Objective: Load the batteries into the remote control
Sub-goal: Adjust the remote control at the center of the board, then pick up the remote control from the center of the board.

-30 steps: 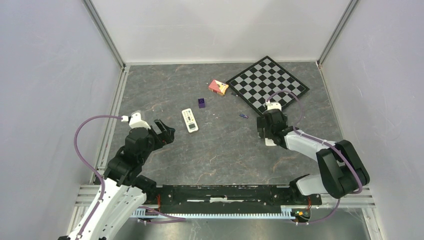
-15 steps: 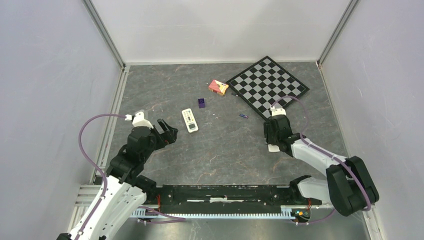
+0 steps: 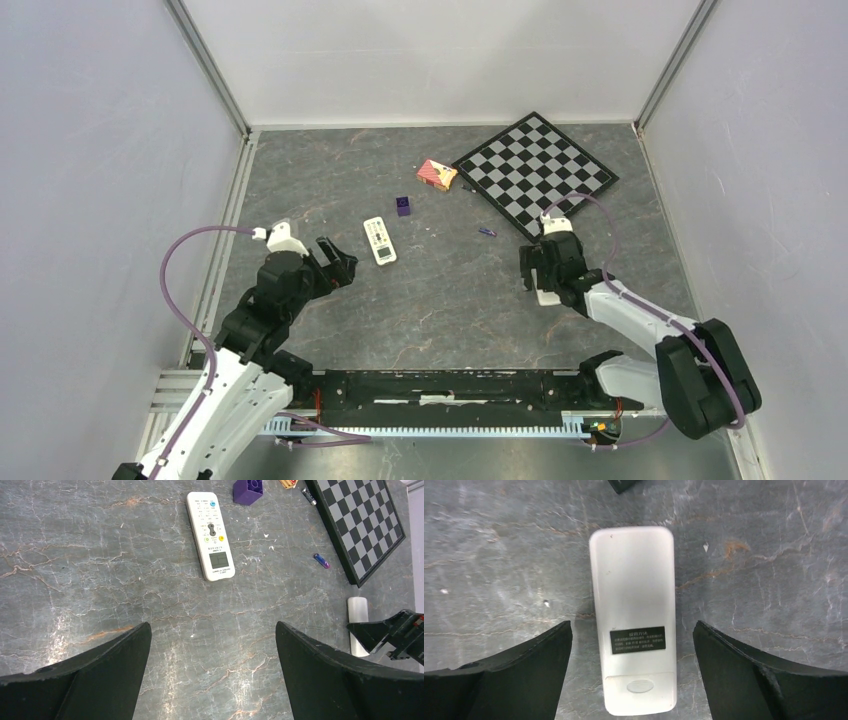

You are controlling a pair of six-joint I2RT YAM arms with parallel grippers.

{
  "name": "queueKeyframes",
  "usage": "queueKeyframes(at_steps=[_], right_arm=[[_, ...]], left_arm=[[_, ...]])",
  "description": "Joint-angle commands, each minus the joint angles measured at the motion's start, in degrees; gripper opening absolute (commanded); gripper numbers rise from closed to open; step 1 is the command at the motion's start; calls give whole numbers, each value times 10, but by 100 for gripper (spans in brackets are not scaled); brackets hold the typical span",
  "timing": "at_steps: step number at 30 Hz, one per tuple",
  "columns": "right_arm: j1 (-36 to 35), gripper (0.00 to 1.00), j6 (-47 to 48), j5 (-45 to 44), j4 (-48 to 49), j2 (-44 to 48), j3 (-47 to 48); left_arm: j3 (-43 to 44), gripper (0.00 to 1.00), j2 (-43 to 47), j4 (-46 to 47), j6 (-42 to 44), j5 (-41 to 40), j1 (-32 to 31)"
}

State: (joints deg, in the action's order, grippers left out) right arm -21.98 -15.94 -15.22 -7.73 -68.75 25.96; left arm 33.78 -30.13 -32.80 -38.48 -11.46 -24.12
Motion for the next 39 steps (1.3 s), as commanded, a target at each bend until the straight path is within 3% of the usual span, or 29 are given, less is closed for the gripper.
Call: queueKeyframes(at_steps=[1, 8, 12, 16, 21, 30, 33, 39], right_arm=[[-12, 95, 26, 33, 15, 36, 59], [-195, 95, 16, 20, 118, -49, 139], [-298, 96, -7, -43, 175, -161, 206], [-358, 97, -31, -77, 206, -288, 303], [-380, 97, -59, -86, 204, -403, 406], [-389, 93, -75, -96, 177, -515, 504], [-392, 87, -69, -117, 158, -548, 541], [-392, 59, -45, -171, 141, -563, 559]], left_arm=[[4, 100, -4, 25, -2, -15, 2], [2, 100, 12, 17, -18, -55, 3], [8, 100, 45, -10, -34, -96, 3], [15, 100, 92, -37, -43, -137, 3], [23, 100, 133, -66, -38, -151, 3], [24, 100, 141, -77, -43, -137, 3], [23, 100, 138, -77, -43, -134, 2], [13, 100, 138, -57, -54, -121, 2]])
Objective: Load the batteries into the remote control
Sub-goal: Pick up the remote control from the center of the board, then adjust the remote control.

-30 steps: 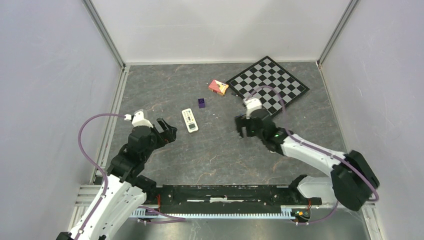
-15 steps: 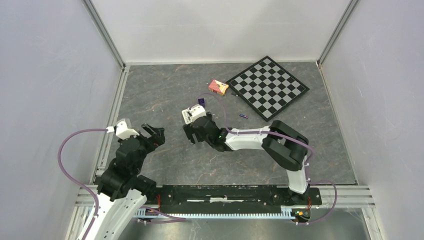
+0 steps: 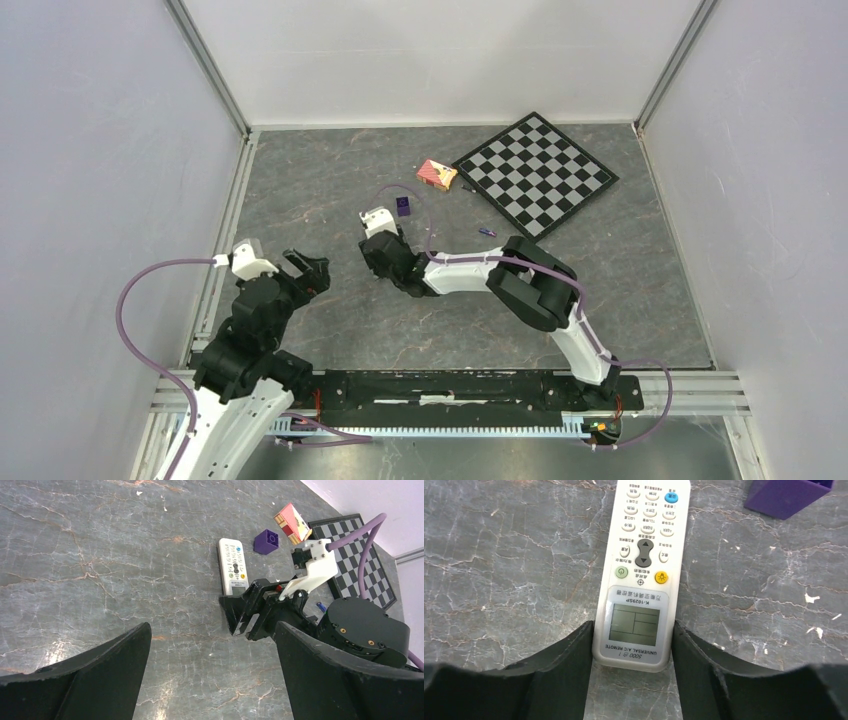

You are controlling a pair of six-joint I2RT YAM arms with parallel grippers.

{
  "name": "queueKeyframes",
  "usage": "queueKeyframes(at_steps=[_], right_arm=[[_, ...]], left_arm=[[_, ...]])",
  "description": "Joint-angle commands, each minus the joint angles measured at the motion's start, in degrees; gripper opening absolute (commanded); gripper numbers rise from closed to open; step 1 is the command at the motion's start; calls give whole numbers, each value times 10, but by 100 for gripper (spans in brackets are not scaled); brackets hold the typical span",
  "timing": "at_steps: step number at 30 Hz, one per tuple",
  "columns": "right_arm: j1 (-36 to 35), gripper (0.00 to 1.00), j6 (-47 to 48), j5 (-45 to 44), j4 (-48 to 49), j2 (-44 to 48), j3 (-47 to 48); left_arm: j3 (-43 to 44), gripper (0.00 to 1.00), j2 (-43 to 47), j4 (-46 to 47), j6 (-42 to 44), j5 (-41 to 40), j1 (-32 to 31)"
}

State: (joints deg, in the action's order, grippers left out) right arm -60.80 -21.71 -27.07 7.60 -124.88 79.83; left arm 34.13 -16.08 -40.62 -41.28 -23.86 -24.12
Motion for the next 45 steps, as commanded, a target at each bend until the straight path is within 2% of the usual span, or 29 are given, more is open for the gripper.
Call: queueKeyframes(at_steps=[1, 3, 5, 8, 13, 17, 18, 21, 22, 25, 27, 30, 32, 33, 35, 39, 43, 45], right_arm=[[-2, 53, 20, -54, -12, 6, 14], [0, 39, 49, -49, -5, 34, -11], [7, 30, 74, -37, 7, 79, -55], [37, 28, 107, 34, -15, 162, -112], [101, 26, 206, 214, -96, 296, -172], [131, 26, 301, 355, -208, 361, -182], [135, 26, 325, 381, -233, 373, -185], [140, 26, 373, 434, -289, 403, -202], [141, 24, 380, 445, -299, 413, -207], [153, 23, 369, 507, -287, 459, -244], [154, 24, 373, 530, -290, 487, -252], [159, 25, 384, 533, -321, 512, -249], [161, 25, 391, 544, -337, 520, -248], [161, 25, 395, 548, -343, 521, -247], [161, 25, 401, 550, -354, 523, -245], [161, 25, 414, 564, -370, 528, -230], [161, 24, 433, 571, -398, 519, -208], [161, 23, 439, 573, -413, 516, -195]], left_arm=[[10, 100, -4, 23, -27, 7, 3], [11, 100, -12, 29, -27, 9, 3], [11, 100, -22, 37, -23, 10, 3], [11, 100, -50, 59, -22, 2, 3], [12, 100, -118, 144, -9, 31, 2], [9, 100, -179, 274, 51, 163, 3], [9, 99, -192, 314, 88, 223, 3], [12, 100, -209, 387, 183, 318, 2], [6, 100, -208, 422, 220, 360, 2], [-12, 100, -224, 498, 299, 411, 1], [-9, 100, -256, 519, 379, 480, 2], [0, 98, -300, 534, 477, 565, 2], [6, 100, -329, 536, 543, 680, 2], [17, 100, -344, 519, 570, 736, 1], [61, 100, -381, 458, 609, 792, 0], [115, 99, -437, 353, 699, 816, -35], [122, 96, -471, 341, 727, 833, -75], [135, 95, -496, 295, 764, 834, -93]])
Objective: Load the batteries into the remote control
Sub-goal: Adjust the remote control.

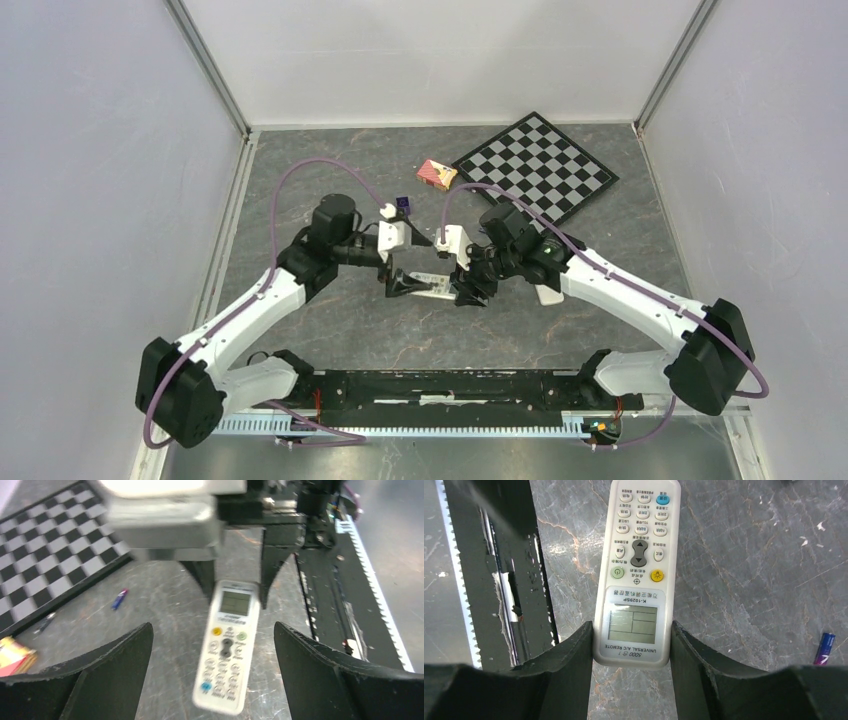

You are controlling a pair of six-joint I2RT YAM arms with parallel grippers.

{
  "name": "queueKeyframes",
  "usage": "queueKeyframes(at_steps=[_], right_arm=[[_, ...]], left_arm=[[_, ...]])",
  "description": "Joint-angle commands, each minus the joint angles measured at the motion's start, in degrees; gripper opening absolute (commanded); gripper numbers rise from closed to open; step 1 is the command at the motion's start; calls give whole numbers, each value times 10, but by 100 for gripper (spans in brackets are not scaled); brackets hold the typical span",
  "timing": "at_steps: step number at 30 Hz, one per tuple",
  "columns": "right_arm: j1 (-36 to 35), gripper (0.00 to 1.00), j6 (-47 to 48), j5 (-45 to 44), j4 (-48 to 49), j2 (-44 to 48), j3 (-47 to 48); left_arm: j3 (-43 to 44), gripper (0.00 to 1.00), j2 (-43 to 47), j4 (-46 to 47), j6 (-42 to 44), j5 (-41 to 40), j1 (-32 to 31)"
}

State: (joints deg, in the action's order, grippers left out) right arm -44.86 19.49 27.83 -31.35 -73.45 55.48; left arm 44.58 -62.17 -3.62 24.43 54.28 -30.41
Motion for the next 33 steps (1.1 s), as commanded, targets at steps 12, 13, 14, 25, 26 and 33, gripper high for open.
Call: queueKeyframes(at_steps=[12, 13, 14, 25, 26, 33], right_arm=[[2, 20, 40, 38, -36, 4, 66], [2, 20, 40, 39, -35, 3, 66], [2, 20, 41, 40, -35, 4, 67], [2, 20, 65, 52, -45, 13, 57], [2, 20, 67, 51, -44, 16, 55], [2, 20, 67, 59, -18, 42, 47]], left_arm=[[37, 86, -101, -105, 143, 29, -72], [36, 86, -101, -100, 142, 28, -72], [36, 86, -102, -97, 142, 27, -72], [6, 97, -90, -1, 120, -3, -72], [1, 96, -87, 6, 117, -10, -72], [-7, 91, -90, -19, 135, -9, -72]])
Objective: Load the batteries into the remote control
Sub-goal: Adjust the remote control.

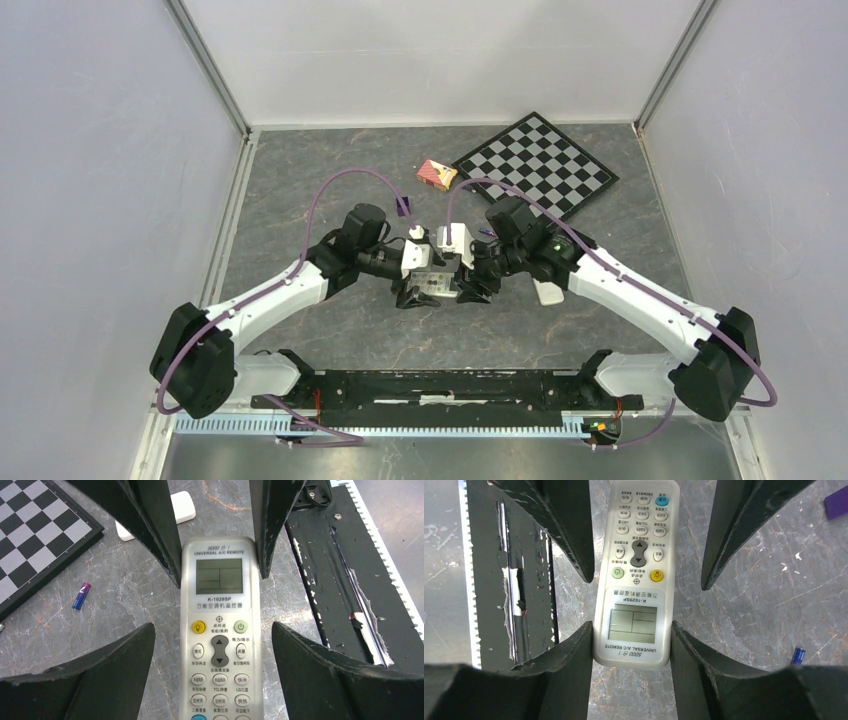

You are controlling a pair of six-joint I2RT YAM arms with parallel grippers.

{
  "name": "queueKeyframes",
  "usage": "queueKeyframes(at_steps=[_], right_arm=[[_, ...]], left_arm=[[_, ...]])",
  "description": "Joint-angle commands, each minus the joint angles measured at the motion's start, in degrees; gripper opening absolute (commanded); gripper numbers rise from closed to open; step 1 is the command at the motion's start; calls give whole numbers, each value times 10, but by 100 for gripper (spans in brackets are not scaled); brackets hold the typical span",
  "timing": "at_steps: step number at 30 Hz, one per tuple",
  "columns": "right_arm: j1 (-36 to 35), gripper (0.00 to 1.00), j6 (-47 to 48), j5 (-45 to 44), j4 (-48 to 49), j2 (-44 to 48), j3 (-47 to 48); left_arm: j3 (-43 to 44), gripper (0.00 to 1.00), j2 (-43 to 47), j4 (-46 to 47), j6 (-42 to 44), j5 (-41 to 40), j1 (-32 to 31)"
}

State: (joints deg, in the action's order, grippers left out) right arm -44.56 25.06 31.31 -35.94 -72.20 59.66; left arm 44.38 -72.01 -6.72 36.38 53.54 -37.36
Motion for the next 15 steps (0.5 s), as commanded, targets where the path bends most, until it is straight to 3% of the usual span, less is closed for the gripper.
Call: queueKeyframes(at_steps=[1, 5, 9, 13, 15], right_arm=[[-1, 20, 13, 26, 28, 32, 5], [-1, 21, 14, 29, 27, 31, 2], [0, 26, 0, 25, 39, 27, -4], [2, 48, -24, 14, 76, 40, -17], [7, 63, -49, 7, 112, 56, -33]], left_arm=[[-7, 91, 8, 11, 16, -1, -3], [-9, 80, 7, 21, 8, 2, -3], [-3, 50, 6, 28, -3, 4, -3], [-3, 30, 6, 33, -13, 2, -2], [-12, 26, 9, 62, -43, -1, -2]])
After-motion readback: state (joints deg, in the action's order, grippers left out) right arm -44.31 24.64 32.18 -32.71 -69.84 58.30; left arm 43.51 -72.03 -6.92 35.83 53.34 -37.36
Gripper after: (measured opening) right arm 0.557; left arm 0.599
